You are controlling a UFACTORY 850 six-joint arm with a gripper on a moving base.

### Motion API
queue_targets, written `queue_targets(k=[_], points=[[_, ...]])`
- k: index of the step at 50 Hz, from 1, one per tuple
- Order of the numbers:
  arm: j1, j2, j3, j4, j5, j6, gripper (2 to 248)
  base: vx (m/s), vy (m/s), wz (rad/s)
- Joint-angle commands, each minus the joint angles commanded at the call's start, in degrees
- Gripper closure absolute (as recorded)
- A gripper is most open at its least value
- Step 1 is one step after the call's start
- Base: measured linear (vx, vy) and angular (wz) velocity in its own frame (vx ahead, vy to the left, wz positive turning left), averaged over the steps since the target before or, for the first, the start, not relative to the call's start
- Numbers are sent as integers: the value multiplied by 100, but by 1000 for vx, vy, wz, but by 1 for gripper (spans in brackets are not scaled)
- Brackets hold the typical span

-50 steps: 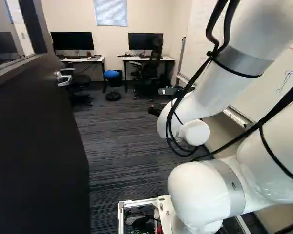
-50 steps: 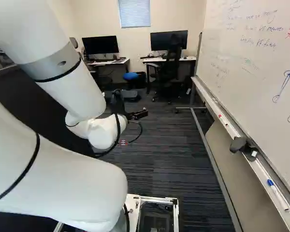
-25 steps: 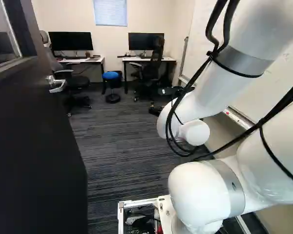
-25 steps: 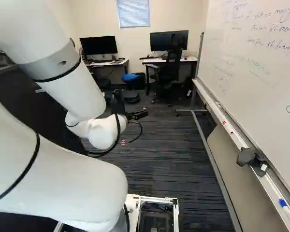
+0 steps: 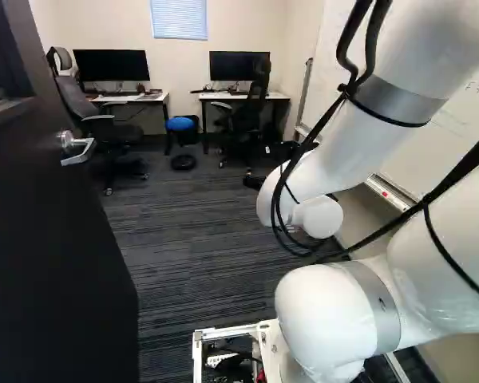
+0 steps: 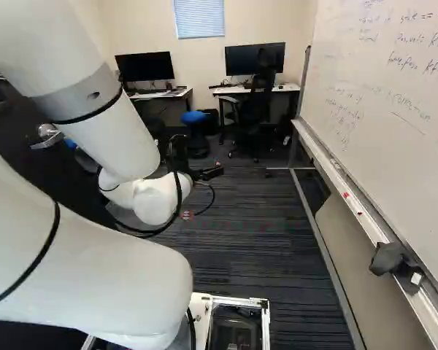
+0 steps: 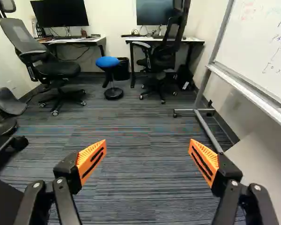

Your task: Open the door and move inside

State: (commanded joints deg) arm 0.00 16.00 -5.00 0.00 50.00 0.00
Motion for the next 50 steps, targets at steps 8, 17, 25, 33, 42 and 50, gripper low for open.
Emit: queue_targets(k=[8,17,25,33,42,50], points=[[0,0,0,0,0,0,3,174,2,-15],[0,0,0,0,0,0,3,178,0,-15],[0,0,0,0,0,0,3,179,2,-9],[0,0,0,0,0,0,3,177,3,-13],[0,0,0,0,0,0,3,172,0,-12],[0,0,0,0,0,0,3,176,1,-12]])
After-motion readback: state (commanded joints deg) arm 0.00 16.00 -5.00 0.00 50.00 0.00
